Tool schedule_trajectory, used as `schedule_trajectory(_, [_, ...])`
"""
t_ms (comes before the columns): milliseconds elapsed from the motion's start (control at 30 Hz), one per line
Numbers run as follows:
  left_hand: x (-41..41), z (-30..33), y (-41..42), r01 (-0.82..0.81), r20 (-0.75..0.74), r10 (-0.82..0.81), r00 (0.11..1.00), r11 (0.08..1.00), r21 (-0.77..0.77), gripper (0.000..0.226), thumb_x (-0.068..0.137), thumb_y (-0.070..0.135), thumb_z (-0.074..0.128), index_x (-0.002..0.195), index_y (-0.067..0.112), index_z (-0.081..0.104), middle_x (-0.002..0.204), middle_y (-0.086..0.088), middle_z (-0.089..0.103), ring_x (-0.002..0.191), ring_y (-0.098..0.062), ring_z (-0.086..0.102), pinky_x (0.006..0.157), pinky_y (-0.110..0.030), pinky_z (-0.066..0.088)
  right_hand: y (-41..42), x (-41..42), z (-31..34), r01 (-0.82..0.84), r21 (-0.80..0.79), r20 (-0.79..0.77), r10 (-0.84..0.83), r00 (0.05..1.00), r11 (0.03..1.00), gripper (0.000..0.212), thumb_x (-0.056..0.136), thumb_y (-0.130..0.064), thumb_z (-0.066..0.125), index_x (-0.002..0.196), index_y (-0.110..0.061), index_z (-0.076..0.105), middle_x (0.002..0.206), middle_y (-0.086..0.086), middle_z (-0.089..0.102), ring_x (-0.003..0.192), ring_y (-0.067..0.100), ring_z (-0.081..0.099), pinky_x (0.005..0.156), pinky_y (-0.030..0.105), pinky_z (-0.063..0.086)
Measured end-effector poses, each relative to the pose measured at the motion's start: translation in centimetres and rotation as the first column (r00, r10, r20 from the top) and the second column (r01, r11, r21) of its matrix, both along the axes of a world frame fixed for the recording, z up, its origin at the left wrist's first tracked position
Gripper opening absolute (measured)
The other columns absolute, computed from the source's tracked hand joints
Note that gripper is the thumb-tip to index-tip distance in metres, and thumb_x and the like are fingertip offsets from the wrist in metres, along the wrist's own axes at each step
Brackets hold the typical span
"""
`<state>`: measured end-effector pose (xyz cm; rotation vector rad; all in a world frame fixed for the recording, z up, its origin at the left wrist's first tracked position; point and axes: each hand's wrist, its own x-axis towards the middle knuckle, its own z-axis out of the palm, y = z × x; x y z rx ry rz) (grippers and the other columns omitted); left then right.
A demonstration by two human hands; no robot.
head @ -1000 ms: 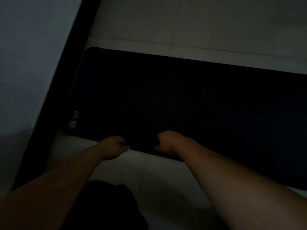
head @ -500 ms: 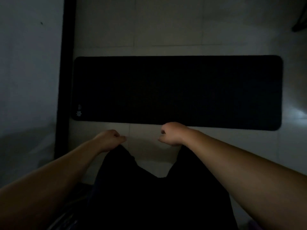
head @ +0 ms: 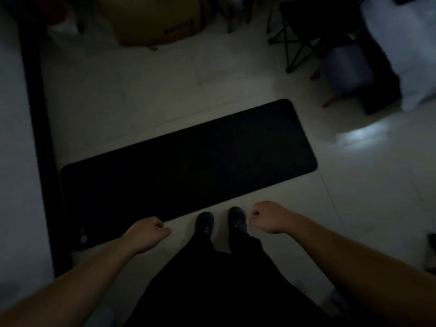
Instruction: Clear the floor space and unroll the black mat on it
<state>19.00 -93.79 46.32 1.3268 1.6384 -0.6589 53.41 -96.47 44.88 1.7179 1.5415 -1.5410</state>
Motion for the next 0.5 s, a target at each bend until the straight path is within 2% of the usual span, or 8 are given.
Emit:
schedule_trajectory(67, [-0.6,-0.2,1.2,0.076,0.003,-0.075,0.997,0.996,-0.044,0.053,0.079,0.055,0.061,0.120,0.020,0.059,0.118,0.000,0.063,0.101,-0.017,0.062,0.086,-0.030,0.050,-0.9,1.0,0.7,0.147,0.034,0.027,-0.148,0.989,0.989,0.036,0.086,-0.037,0.053,0.057,-0.019,0.043,0.063,0.003,0.041,0.058,0.018,0.043,0.054,0.031,0.030])
schedule_trajectory(133, [-1.6,-0.5,2.4,0.122,0.009,-0.122,0.993,0.990,-0.076,0.052,0.078,0.052,0.064,0.117,0.019,0.059,0.115,-0.001,0.063,0.098,-0.018,0.063,0.084,-0.031,0.052,-2.2,2.0,1.3,0.357,0.059,0.040,-0.359,0.932,0.932,0.031,0.086,-0.035,0.058,0.063,-0.014,0.055,0.067,0.003,0.050,0.063,0.018,0.049,0.059,0.030,0.036])
schedule_trajectory(200, [-2.5,-0.8,4.0,0.116,0.010,-0.115,0.993,0.988,-0.099,0.042,0.078,0.048,0.067,0.108,0.020,0.059,0.102,-0.003,0.066,0.086,-0.017,0.064,0.071,-0.028,0.053,-4.2,3.0,1.8,0.506,0.075,0.037,-0.509,0.860,0.859,0.030,0.087,-0.034,0.059,0.069,-0.009,0.058,0.072,0.005,0.051,0.069,0.020,0.051,0.063,0.031,0.037])
schedule_trajectory(267, [-2.9,-1.0,5.9,0.106,0.015,-0.105,0.994,0.988,-0.115,0.033,0.080,0.040,0.069,0.096,0.012,0.060,0.074,-0.002,0.064,0.060,-0.015,0.060,0.053,-0.023,0.046,-6.6,4.0,2.2,0.599,0.100,0.067,-0.606,0.793,0.795,0.031,0.088,-0.037,0.059,0.071,-0.011,0.060,0.072,0.003,0.053,0.071,0.020,0.053,0.065,0.030,0.039])
schedule_trajectory(333, [-2.5,-1.1,8.1,0.137,0.019,-0.136,0.991,0.982,-0.126,0.026,0.085,0.030,0.067,0.078,0.006,0.060,0.046,0.001,0.050,0.039,-0.013,0.045,0.044,-0.020,0.033,-9.6,5.1,2.4,0.707,0.123,0.082,-0.717,0.692,0.697,0.026,0.088,-0.037,0.060,0.073,-0.017,0.062,0.074,0.001,0.057,0.073,0.020,0.057,0.070,0.031,0.044])
schedule_trajectory(367, [-1.9,-1.1,9.0,0.161,0.013,-0.161,0.987,0.979,-0.127,0.030,0.087,0.026,0.064,0.065,0.007,0.055,0.039,0.002,0.041,0.034,-0.014,0.037,0.043,-0.019,0.028,-11.3,5.8,2.5,0.763,0.122,0.074,-0.772,0.631,0.635,0.025,0.089,-0.035,0.060,0.072,-0.017,0.061,0.073,0.002,0.058,0.070,0.020,0.056,0.069,0.030,0.044])
schedule_trajectory(433, [0.0,-1.2,10.6,0.212,-0.008,-0.215,0.977,0.970,-0.122,0.045,0.092,0.022,0.058,0.051,0.015,0.040,0.038,0.001,0.030,0.032,-0.014,0.027,0.044,-0.020,0.020,-15.1,6.7,2.3,0.855,0.095,0.061,-0.860,0.507,0.510,0.025,0.090,-0.031,0.061,0.072,-0.013,0.060,0.067,0.004,0.054,0.060,0.016,0.050,0.062,0.027,0.040])
schedule_trajectory(500, [3.1,-1.4,11.6,0.253,-0.023,-0.257,0.966,0.962,-0.105,0.052,0.094,0.022,0.055,0.047,0.020,0.033,0.039,0.000,0.028,0.032,-0.014,0.024,0.044,-0.021,0.018,-19.2,7.4,2.0,0.914,0.072,0.072,-0.916,0.395,0.399,0.023,0.090,-0.026,0.061,0.073,-0.011,0.059,0.063,0.003,0.048,0.051,0.011,0.043,0.053,0.024,0.034])
